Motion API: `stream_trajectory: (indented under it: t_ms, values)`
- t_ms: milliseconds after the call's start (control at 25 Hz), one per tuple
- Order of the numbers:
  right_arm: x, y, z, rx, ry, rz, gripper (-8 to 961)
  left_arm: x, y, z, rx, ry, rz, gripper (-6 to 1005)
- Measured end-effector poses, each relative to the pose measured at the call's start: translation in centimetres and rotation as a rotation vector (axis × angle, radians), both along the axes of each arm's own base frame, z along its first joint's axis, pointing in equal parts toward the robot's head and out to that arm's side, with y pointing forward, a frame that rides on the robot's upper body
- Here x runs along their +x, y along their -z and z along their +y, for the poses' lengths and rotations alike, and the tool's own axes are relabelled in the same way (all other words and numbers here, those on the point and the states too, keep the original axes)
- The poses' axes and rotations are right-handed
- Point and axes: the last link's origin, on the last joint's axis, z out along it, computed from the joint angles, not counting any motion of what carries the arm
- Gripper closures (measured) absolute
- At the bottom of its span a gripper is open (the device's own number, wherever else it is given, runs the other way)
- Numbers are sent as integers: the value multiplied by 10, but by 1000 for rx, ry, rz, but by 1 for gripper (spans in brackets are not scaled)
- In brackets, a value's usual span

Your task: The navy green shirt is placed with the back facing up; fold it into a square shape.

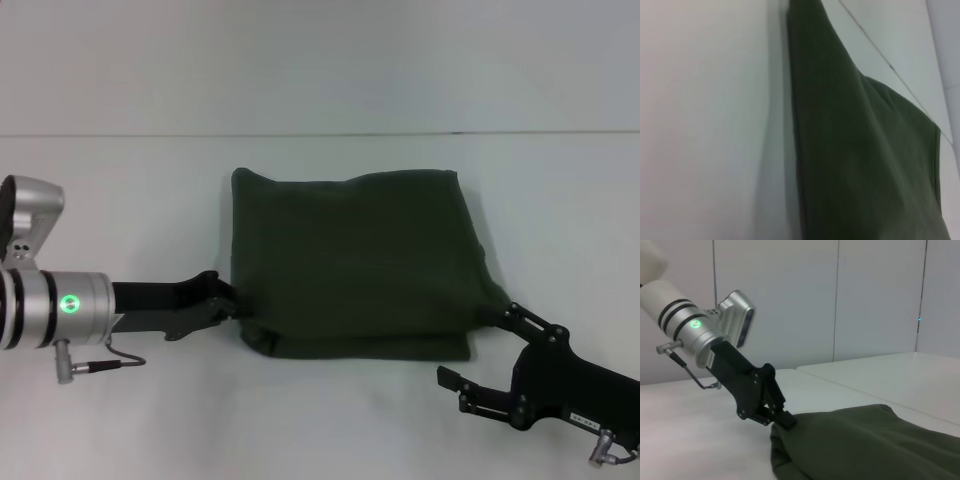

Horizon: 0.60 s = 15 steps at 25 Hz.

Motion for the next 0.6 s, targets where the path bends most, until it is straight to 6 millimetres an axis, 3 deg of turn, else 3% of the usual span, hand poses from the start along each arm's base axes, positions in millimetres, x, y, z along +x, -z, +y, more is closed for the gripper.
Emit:
stream_trajectory:
  t_ms: [320, 600]
  values:
    - [-4, 0, 8, 6, -11, -4, 12, -25, -21, -10, 67, -56, 8, 983]
    - [-8, 3, 15, 5, -8, -16, 12, -34, -28, -21, 83, -64, -21, 983]
